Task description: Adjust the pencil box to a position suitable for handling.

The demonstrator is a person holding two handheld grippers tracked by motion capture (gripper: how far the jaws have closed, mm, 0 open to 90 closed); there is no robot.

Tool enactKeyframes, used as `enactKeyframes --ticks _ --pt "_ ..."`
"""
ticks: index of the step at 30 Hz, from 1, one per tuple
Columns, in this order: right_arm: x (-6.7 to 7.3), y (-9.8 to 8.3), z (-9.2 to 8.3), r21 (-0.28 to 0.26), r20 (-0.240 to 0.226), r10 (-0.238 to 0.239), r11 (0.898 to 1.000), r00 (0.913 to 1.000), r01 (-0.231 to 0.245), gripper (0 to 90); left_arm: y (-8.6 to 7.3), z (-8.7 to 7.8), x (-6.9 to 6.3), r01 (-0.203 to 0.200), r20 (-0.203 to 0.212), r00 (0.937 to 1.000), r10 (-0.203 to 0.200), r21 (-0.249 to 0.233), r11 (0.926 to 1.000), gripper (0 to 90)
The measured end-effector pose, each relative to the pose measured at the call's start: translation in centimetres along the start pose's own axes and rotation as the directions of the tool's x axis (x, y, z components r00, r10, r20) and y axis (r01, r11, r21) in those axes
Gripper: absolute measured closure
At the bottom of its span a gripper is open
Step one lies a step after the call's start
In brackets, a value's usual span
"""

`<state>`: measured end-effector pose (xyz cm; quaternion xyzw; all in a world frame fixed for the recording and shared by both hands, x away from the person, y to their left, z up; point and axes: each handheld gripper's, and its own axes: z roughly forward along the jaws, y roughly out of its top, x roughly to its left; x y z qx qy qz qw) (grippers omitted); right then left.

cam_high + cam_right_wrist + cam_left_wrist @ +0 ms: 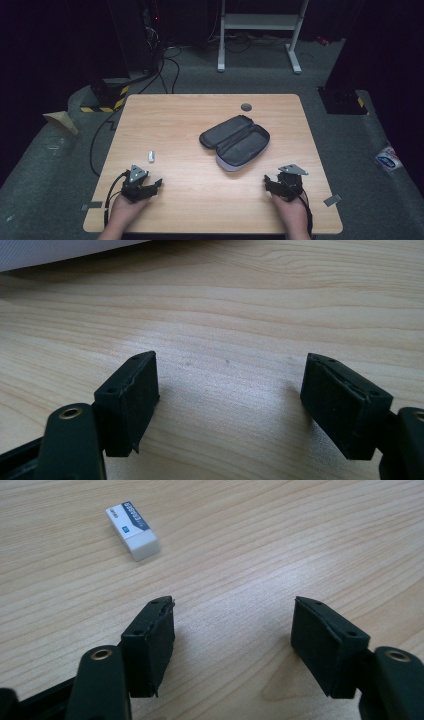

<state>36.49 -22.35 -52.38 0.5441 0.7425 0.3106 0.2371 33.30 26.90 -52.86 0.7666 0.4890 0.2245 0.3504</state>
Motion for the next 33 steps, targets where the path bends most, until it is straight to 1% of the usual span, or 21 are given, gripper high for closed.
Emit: enactKeyframes --ticks 3,5,8,12,24,26,27,28,30,31,32,33 --pt "0.0 0.0 0.0 -0.001 -0.002 -0.002 1.0 1.0 0.002 23.0 0.0 0.0 0.0 -0.005 0.005 1.0 0.005 0.004 1.0 32.2" --pt "0.0 0.0 0.0 0.0 -0.003 -0.002 1.0 1.0 0.002 23.0 0.0 0.0 0.0 -0.006 0.003 1.0 0.006 0.003 1.0 32.0" --pt "0.0 0.1 0.1 0.002 -0.013 -0.017 1.0 0.9998 0.017 21.9 0.1 0.0 -0.1 -0.007 0.001 1.0 0.007 0.006 1.0 31.6" --pt "-0.1 0.1 0.1 0.002 -0.014 -0.019 1.0 0.9997 0.019 22.2 0.0 0.0 -0.1 -0.006 0.0 1.0 0.006 0.004 1.0 31.7" --pt "0.0 0.1 0.0 -0.001 -0.014 -0.02 1.0 0.9997 0.02 25.8 0.0 0.0 -0.1 -0.01 0.01 0.9999 0.01 0.008 0.9999 30.4" --pt "0.0 0.1 0.0 -0.005 -0.012 -0.026 1.0 0.9996 0.026 27.0 0.0 0.0 -0.2 -0.012 0.01 0.9999 0.012 0.008 0.9999 30.4" --pt "0.1 0.1 -0.1 -0.001 -0.021 -0.025 1.0 0.9995 0.025 32.7 0.0 0.0 -0.2 -0.014 0.01 0.9999 0.014 0.008 0.9999 30.4" --pt "0.1 0.2 -0.2 -0.001 -0.017 -0.033 0.999 0.9993 0.033 33.0 0.0 0.0 -0.2 -0.014 0.01 0.9999 0.014 0.008 0.9999 30.4" --pt "0.3 0.3 -0.5 -0.012 -0.017 -0.04 0.999 0.9991 0.04 33.2 0.0 0.0 -0.2 -0.014 0.01 0.9999 0.014 0.008 0.9999 30.4" --pt "0.5 0.5 -0.8 -0.033 -0.021 -0.048 0.998 0.9986 0.048 34.5 0.0 0.0 -0.2 -0.013 0.01 0.9999 0.013 0.008 0.9999 30.4" --pt "1.1 1.1 -1.8 -0.083 -0.038 -0.052 0.995 0.998 0.048 37.4 0.0 0.0 -0.2 -0.014 0.009 0.9999 0.013 0.008 0.9999 30.4" --pt "1.3 1.3 -2.0 -0.1 -0.047 -0.056 0.994 0.9974 0.051 38.3 0.0 0.0 -0.2 -0.013 0.01 0.9999 0.012 0.008 0.9999 30.4"
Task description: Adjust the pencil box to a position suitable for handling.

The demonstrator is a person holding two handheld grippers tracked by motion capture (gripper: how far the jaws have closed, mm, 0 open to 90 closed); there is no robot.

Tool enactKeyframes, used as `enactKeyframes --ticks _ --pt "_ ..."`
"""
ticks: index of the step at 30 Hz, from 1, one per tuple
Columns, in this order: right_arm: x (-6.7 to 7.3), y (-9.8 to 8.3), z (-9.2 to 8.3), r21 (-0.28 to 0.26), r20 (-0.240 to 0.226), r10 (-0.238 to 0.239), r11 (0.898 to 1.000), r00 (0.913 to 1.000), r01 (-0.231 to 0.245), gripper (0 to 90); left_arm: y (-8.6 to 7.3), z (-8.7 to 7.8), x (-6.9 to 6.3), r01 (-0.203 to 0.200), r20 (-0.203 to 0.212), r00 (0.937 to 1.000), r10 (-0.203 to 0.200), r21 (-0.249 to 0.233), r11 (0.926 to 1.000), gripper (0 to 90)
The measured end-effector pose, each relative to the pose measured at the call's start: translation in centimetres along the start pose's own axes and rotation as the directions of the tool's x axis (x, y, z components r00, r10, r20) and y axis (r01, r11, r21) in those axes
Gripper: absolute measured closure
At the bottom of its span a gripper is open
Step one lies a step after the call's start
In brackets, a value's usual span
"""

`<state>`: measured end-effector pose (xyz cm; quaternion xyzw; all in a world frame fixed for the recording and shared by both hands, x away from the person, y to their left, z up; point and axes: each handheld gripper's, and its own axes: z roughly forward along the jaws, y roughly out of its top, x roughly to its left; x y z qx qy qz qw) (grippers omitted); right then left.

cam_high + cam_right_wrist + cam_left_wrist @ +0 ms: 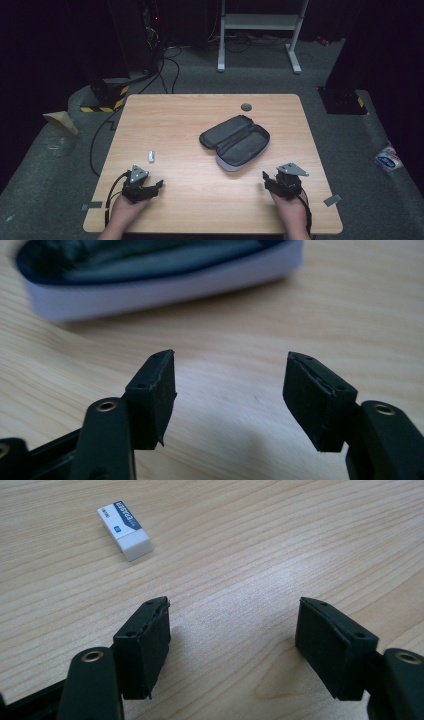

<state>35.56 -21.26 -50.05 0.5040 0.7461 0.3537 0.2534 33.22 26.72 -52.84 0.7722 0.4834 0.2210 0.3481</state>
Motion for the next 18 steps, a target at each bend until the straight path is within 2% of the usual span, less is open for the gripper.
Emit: enactKeyframes --ticks 2,3,4,7,9,10,13,18 --pt "0.7 0.7 -0.5 -0.025 -0.032 -0.008 1.0 0.9994 0.008 40.9 0.0 0.0 0.0 0.0 0.0 1.0 0.0 0.0 1.0 30.4" --pt "0.7 0.7 -0.5 -0.025 -0.032 -0.008 1.0 0.9994 0.008 40.9 0.0 0.0 0.0 0.0 0.0 1.0 0.0 0.0 1.0 30.4" --pt "1.7 1.6 -0.7 -0.039 -0.055 -0.018 0.999 0.9983 0.015 41.2 0.0 0.0 0.0 0.0 0.0 1.0 0.0 0.0 1.0 30.3" --pt "3.4 2.8 -0.7 -0.062 -0.102 -0.045 0.997 0.9937 0.039 41.6 0.0 0.0 0.0 0.001 0.002 1.0 -0.001 0.0 1.0 30.3" --pt "4.4 3.5 -0.4 -0.077 -0.136 -0.051 0.996 0.9894 0.041 41.1 0.0 0.0 0.0 0.0 0.003 1.0 0.0 0.0 1.0 30.3" --pt "4.4 3.5 -0.4 -0.077 -0.136 -0.051 0.996 0.9894 0.041 41.1 0.0 0.0 0.0 -0.005 0.005 1.0 0.005 -0.001 1.0 30.3" --pt "6.1 4.3 0.9 -0.058 -0.178 -0.066 0.997 0.9819 0.057 41.7 0.0 0.0 0.0 -0.011 0.008 0.9999 0.011 0.0 0.9999 30.2" --pt "8.4 5.1 2.6 -0.056 -0.198 -0.119 0.992 0.973 0.11 46.1 0.0 0.0 -0.1 -0.01 0.013 0.9999 0.01 0.001 0.9999 30.2"
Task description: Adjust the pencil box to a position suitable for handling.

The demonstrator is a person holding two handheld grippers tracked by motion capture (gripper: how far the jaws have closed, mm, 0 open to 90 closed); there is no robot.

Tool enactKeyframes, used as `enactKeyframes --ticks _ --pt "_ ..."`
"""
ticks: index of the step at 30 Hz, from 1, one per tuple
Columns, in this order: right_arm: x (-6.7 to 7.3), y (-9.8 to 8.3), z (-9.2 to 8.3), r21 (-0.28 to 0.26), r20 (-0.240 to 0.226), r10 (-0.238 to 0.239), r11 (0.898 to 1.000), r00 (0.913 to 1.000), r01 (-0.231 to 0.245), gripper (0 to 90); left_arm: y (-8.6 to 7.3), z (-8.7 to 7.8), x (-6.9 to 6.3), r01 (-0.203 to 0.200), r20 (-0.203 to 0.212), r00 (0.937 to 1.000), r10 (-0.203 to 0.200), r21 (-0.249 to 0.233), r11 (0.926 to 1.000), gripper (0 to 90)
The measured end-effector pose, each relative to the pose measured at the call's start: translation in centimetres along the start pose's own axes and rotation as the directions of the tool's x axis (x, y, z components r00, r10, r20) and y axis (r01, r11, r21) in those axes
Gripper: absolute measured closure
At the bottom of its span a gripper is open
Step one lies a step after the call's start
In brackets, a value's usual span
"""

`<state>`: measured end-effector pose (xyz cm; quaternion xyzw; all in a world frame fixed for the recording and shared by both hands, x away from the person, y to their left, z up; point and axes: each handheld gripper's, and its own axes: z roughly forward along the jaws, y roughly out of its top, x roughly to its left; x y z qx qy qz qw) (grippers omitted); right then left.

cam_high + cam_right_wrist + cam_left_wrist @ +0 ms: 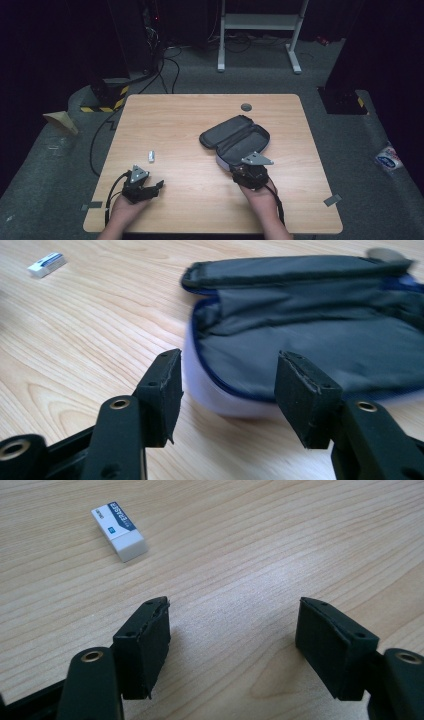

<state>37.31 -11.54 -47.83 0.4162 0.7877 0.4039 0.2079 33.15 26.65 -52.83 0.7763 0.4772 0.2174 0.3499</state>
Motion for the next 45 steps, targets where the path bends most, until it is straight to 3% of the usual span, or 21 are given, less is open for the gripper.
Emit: enactKeyframes --ticks 5,7,10,12,16,20,23,26,28,30,31,33,35,38,39,41,45 --pt "1.0 0.5 1.9 0.029 0.016 -0.046 0.999 0.9988 0.045 54.3 0.0 0.1 0.0 -0.003 0.003 1.0 0.003 -0.003 1.0 30.1" --pt "1.2 0.4 2.5 0.047 0.007 -0.029 0.999 0.9996 0.029 62.2 0.0 0.1 0.0 -0.004 0.004 1.0 0.004 -0.002 1.0 30.1" --pt "1.9 0.3 3.1 0.053 -0.007 -0.056 0.997 0.9984 0.056 82.8 0.0 0.1 0.0 -0.005 0.005 1.0 0.005 -0.002 1.0 30.1" --pt "2.5 0.2 3.2 0.047 -0.035 -0.056 0.997 0.9978 0.057 86.2 0.1 0.1 0.0 -0.007 0.007 1.0 0.007 -0.003 1.0 30.1" --pt "4.7 0.3 3.6 0.033 -0.067 -0.083 0.996 0.9943 0.086 85.5 0.1 0.1 0.0 -0.012 0.01 0.9999 0.012 -0.001 0.9999 30.1" --pt "6.0 0.8 3.1 -0.007 -0.103 -0.094 0.996 0.9902 0.094 64.9 0.1 0.1 0.0 -0.013 0.01 0.9999 0.013 -0.001 0.9999 30.1" --pt "4.7 1.3 1.4 -0.051 -0.058 -0.093 0.995 0.994 0.09 60.8 0.1 0.1 0.0 -0.013 0.01 0.9999 0.013 -0.001 0.9999 30.1" --pt "0.4 1.6 -0.5 -0.071 0.063 -0.035 0.997 0.9974 0.04 60.0 0.0 0.1 -0.1 -0.009 0.011 0.9999 0.009 -0.001 1.0 30.2" --pt "-2.4 1.3 -1.2 -0.071 0.145 0.013 0.997 0.9894 -0.003 60.1 0.0 0.1 -0.1 -0.009 0.009 0.9999 0.009 -0.002 1.0 30.2" --pt "-5.4 0.7 -1.4 -0.046 0.218 0.066 0.997 0.9738 -0.057 60.1 0.0 0.1 -0.1 -0.009 0.01 0.9999 0.009 -0.003 1.0 30.4" --pt "-7.1 0.3 -1.3 -0.027 0.237 0.105 0.994 0.9658 -0.102 59.6 0.0 0.0 -0.1 -0.009 0.01 0.9999 0.009 -0.004 1.0 30.8" --pt "-8.7 -0.3 -1.0 -0.012 0.258 0.142 0.99 0.9558 -0.143 58.9 0.0 0.0 -0.1 -0.009 0.008 0.9999 0.009 -0.005 0.9999 31.8" --pt "-9.4 -0.7 -0.7 -0.002 0.256 0.165 0.985 0.9525 -0.17 60.4 0.0 0.0 -0.1 -0.008 0.008 0.9999 0.008 -0.008 0.9999 33.9" --pt "-9.7 -1.1 -0.1 0.022 0.237 0.178 0.982 0.9551 -0.188 65.4 0.0 -0.1 0.1 -0.018 -0.002 0.9998 0.018 -0.01 0.9998 38.5" --pt "-9.7 -1.1 0.0 0.024 0.228 0.183 0.981 0.9564 -0.193 68.1 0.0 -0.1 0.0 0.002 -0.003 1.0 -0.002 -0.015 0.9999 40.8" --pt "-9.6 -1.2 0.1 0.028 0.213 0.186 0.98 0.9593 -0.196 77.0 0.0 -0.2 0.0 0.001 -0.01 0.9999 -0.001 -0.014 0.9999 45.0" --pt "-8.8 -1.5 0.4 0.034 0.197 0.171 0.983 0.9654 -0.181 83.5 0.0 -0.3 -0.1 -0.002 -0.023 0.9997 0.002 -0.015 0.9999 51.5"
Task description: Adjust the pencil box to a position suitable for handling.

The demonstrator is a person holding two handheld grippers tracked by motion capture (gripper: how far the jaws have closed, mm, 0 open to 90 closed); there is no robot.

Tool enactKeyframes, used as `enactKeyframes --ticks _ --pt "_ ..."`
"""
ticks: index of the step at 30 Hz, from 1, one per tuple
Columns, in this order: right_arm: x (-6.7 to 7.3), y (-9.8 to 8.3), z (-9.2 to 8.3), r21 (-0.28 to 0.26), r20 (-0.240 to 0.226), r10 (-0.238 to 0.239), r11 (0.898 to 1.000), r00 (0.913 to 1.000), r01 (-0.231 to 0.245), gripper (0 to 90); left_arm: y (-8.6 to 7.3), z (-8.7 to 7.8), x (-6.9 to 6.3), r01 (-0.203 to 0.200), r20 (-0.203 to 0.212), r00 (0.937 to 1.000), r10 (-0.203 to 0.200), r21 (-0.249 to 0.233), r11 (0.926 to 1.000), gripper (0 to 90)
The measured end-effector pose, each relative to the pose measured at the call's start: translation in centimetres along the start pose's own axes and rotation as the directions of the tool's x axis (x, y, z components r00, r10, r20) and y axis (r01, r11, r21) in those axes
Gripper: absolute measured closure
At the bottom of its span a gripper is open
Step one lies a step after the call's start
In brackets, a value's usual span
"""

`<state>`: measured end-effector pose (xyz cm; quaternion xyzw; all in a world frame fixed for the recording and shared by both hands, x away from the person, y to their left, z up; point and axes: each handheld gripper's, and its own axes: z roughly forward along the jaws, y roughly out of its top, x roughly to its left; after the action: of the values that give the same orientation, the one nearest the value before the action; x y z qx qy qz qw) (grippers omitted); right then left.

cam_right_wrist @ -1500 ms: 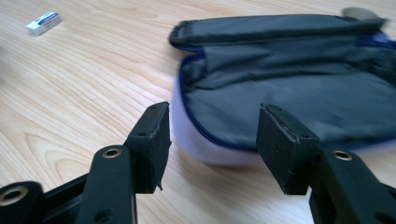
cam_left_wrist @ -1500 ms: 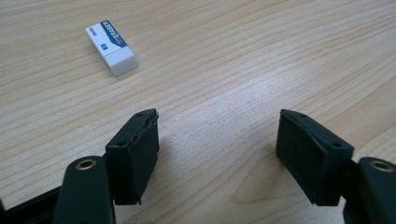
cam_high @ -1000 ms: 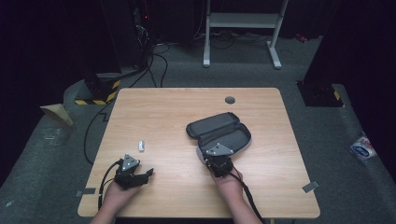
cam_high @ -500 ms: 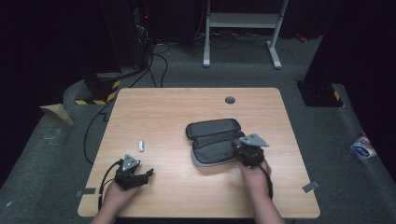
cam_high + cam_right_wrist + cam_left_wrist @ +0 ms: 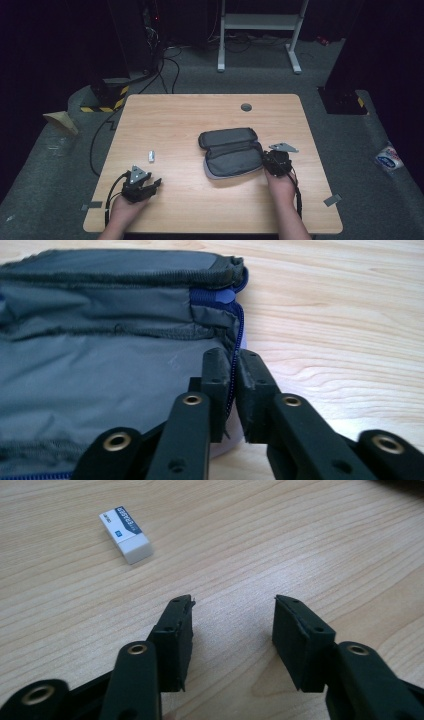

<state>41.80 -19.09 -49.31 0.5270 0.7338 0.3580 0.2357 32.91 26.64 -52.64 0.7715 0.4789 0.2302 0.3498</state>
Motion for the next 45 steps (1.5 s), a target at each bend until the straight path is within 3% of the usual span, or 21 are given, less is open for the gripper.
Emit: enactKeyframes --ticks 3,8,13,19,21,24,27,30,32,34,37,41,45 --pt "1.0 -0.5 -0.1 -0.003 -0.024 -0.014 1.0 0.9996 0.014 83.7 0.1 -0.1 0.0 0.008 -0.004 1.0 -0.008 -0.013 0.9999 54.2" --pt "3.1 -1.1 -0.1 -0.019 -0.065 -0.039 0.999 0.9971 0.038 82.9 0.6 -0.3 -0.3 0.055 0.008 0.9985 -0.054 -0.057 0.9969 57.9" --pt "5.4 -1.6 -0.2 -0.037 -0.115 -0.059 0.998 0.9916 0.056 80.1 1.2 -0.2 -1.1 0.036 -0.006 0.9993 -0.037 -0.077 0.9964 61.7" --pt "7.4 -1.9 -1.1 -0.072 -0.192 -0.068 0.996 0.979 0.055 67.4 2.2 0.2 -1.9 0.035 0.0 0.9994 -0.035 -0.102 0.9942 67.2" --pt "7.3 -1.8 -1.6 -0.092 -0.222 -0.049 0.995 0.9738 0.029 63.1 2.6 0.3 -2.1 0.024 0.008 0.9997 -0.024 -0.116 0.993 68.9" --pt "6.8 -1.7 -2.3 -0.117 -0.221 -0.048 0.993 0.9741 0.023 62.0 3.1 0.7 -2.5 0.031 0.017 0.9994 -0.03 -0.12 0.9923 70.7" --pt "5.6 -1.8 -2.7 -0.149 -0.203 -0.008 0.989 0.9792 -0.023 61.4 3.7 1.4 -2.9 0.042 0.024 0.9989 -0.039 -0.107 0.9934 70.6" --pt "4.1 -2.0 -2.0 -0.126 -0.15 0.049 0.99 0.9875 -0.068 63.8 4.0 2.3 -3.3 0.06 0.049 0.9973 -0.055 -0.095 0.9937 70.6" --pt "3.8 -2.3 -1.2 -0.077 -0.108 0.035 0.996 0.9935 -0.044 64.2 4.0 2.7 -3.7 0.065 0.085 0.9947 -0.058 -0.081 0.9946 70.6" --pt "4.0 -2.7 -0.7 -0.041 -0.093 0.009 0.999 0.9956 -0.013 64.1 4.0 2.7 -4.2 0.05 0.094 0.9947 -0.043 -0.079 0.9956 71.3" --pt "3.9 -3.1 -0.8 -0.04 -0.092 -0.005 0.999 0.9957 0.001 63.9 4.0 2.6 -5.0 0.047 0.125 0.9915 -0.037 -0.082 0.9955 71.4" --pt "3.6 -3.4 -0.7 -0.03 -0.106 -0.001 1.0 0.9943 -0.003 63.4 3.9 2.8 -5.4 0.025 0.117 0.993 -0.016 -0.078 0.9966 70.4" --pt "4.3 -3.5 -0.7 -0.032 -0.12 -0.024 0.999 0.9925 0.02 63.6 3.8 2.8 -5.3 0.032 0.111 0.9935 -0.024 -0.077 0.9965 70.0"
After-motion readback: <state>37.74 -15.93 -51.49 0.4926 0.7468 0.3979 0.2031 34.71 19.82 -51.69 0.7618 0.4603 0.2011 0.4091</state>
